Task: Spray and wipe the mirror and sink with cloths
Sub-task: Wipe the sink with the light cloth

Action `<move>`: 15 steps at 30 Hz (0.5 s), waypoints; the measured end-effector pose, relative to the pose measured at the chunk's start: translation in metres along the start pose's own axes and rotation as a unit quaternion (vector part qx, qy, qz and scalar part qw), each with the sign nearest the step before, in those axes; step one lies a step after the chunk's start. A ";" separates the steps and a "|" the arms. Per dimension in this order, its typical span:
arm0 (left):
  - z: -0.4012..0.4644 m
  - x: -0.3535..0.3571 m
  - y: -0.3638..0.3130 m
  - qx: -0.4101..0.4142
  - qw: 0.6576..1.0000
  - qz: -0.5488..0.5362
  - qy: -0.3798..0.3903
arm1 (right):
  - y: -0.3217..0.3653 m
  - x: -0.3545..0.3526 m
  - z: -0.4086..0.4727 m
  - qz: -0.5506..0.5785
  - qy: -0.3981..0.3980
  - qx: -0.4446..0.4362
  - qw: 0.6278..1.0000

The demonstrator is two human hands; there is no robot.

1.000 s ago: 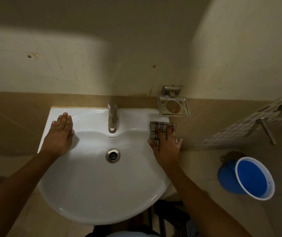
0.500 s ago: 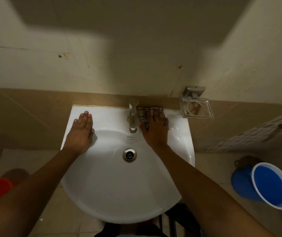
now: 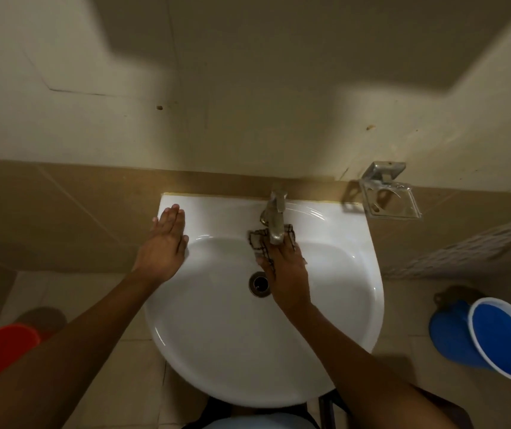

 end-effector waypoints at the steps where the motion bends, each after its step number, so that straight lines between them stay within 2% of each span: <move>1: -0.002 -0.002 0.005 -0.003 1.000 0.000 -0.003 | 0.009 0.005 0.002 -0.002 0.001 -0.006 1.000; 5: -0.008 -0.006 0.019 -0.006 1.000 -0.004 -0.003 | 0.035 0.026 0.015 -0.059 0.005 -0.039 0.997; 10: -0.011 -0.003 0.025 0.000 1.000 -0.011 0.006 | 0.080 0.054 0.033 -0.073 0.034 -0.131 0.988; 15: -0.011 -0.004 0.027 0.009 1.000 -0.009 0.009 | 0.088 0.070 0.065 -0.112 0.060 -0.140 0.982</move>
Point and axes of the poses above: each hand's wrist, its own z-axis towards the middle knuckle, its own x-axis out of the palm, y = z × x, the point moved 6 cm from there along z, towards the middle knuckle, and after that the axes turned 7 degrees about -y, right-handed, at the moved point
